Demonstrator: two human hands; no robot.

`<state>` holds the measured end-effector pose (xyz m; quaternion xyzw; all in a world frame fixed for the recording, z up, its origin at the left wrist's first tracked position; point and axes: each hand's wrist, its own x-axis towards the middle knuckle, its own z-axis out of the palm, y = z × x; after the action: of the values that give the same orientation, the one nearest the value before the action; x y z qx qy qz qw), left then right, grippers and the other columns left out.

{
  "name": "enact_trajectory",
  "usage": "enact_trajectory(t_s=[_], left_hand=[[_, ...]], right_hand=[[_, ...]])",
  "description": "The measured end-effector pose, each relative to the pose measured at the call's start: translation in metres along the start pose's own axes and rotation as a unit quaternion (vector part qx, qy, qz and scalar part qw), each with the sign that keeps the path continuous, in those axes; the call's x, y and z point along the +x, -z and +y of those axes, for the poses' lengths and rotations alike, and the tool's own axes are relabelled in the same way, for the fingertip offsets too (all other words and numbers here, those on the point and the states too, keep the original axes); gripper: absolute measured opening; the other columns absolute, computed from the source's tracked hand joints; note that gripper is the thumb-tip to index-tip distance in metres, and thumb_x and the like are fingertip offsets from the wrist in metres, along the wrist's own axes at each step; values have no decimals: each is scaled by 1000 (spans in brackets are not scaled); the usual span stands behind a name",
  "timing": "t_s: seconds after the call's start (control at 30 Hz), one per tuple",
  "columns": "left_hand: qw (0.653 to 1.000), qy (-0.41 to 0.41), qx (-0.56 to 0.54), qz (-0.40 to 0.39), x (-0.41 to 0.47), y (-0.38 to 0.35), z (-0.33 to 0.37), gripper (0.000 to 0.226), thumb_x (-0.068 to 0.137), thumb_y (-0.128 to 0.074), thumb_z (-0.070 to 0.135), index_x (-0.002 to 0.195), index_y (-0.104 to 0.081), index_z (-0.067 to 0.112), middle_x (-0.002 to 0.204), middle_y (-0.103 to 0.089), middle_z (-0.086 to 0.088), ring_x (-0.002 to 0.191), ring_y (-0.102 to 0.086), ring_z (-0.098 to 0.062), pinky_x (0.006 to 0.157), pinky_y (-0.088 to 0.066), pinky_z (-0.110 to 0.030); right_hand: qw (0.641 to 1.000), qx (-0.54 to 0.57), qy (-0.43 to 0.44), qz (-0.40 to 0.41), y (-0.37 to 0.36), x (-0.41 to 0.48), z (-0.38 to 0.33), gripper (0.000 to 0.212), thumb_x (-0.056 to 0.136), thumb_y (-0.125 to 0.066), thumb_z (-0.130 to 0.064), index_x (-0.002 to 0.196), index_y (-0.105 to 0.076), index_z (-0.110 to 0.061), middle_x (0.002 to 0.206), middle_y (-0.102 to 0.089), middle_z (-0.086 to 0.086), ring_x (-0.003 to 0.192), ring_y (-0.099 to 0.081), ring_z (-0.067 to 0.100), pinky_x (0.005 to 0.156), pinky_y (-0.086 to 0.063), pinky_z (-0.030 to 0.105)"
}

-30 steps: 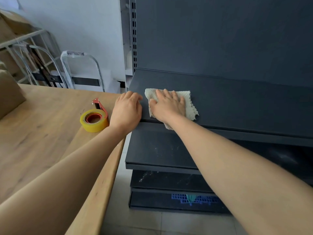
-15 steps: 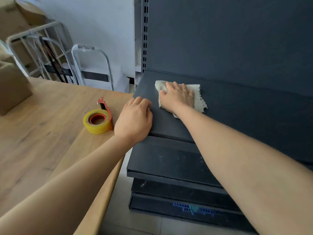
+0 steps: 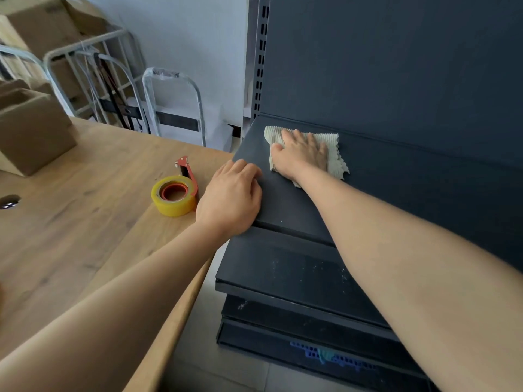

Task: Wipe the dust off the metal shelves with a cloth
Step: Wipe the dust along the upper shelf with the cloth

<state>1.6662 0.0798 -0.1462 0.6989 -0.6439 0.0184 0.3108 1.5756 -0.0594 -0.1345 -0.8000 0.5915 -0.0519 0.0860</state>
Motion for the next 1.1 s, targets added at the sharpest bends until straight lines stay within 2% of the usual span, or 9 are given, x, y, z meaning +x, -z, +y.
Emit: enact_trajectory(t_s=[0.1, 0.4, 0.53, 0.77, 0.9, 1.0, 1.1], left_hand=[[1000, -5, 1, -3, -1, 1, 1, 21, 89, -42, 12, 99, -60, 9, 99, -59, -8, 97, -51, -25, 86, -36, -30], [1000, 3, -21, -1, -7, 7, 3, 23, 87, -40, 12, 97, -61, 7, 97, -60, -12, 95, -52, -29, 82, -41, -37], [997, 10, -59, 39, -17, 16, 1, 23, 85, -44, 1, 100, -61, 3, 102, -61, -15, 98, -52, -29, 82, -37, -31], [994, 52, -55, 73, -40, 39, -21, 26, 86, -42, 0, 104, -61, 3, 106, -60, -12, 102, -51, -26, 81, -28, -18], [994, 61, -45, 76, -52, 45, -32, 25, 88, -42, 1, 104, -61, 3, 109, -60, -12, 112, -49, -27, 84, -27, -17], [994, 62, -42, 83, -57, 48, -34, 23, 88, -44, 1, 103, -62, 3, 107, -61, -13, 111, -50, -27, 85, -31, -22], [994, 56, -49, 76, -59, 47, -28, 24, 88, -43, 1, 103, -62, 3, 106, -60, -13, 110, -49, -27, 85, -28, -18]], right_hand=[[1000, 5, 7, -3, 0, -12, 0, 57, 96, -18, -37, 152, -15, -29, 161, -9, -2, 148, -3, 24, 118, 1, 46], [1000, -1, 15, -3, 1, -62, 4, 55, 99, -17, -41, 152, -13, -30, 161, -8, -3, 148, -1, 23, 118, 2, 46], [1000, -5, 2, -1, 0, -78, -5, 55, 98, -18, -40, 152, -14, -29, 161, -8, -3, 148, -1, 24, 118, 2, 47], [999, 5, 41, 0, -7, -82, -44, 54, 98, -20, -36, 152, -18, -26, 161, -10, -1, 148, -2, 26, 117, 2, 48], [997, 18, 69, -8, -12, -83, -68, 53, 99, -19, -33, 152, -18, -27, 161, -10, 0, 148, -2, 26, 117, 3, 48], [996, 23, 85, -7, -13, -88, -74, 53, 99, -20, -32, 151, -20, -27, 161, -11, 0, 148, -3, 26, 117, 2, 48], [995, 20, 98, -4, -13, -97, -73, 51, 100, -20, -33, 151, -21, -27, 161, -11, -1, 148, -3, 25, 118, 2, 47]])
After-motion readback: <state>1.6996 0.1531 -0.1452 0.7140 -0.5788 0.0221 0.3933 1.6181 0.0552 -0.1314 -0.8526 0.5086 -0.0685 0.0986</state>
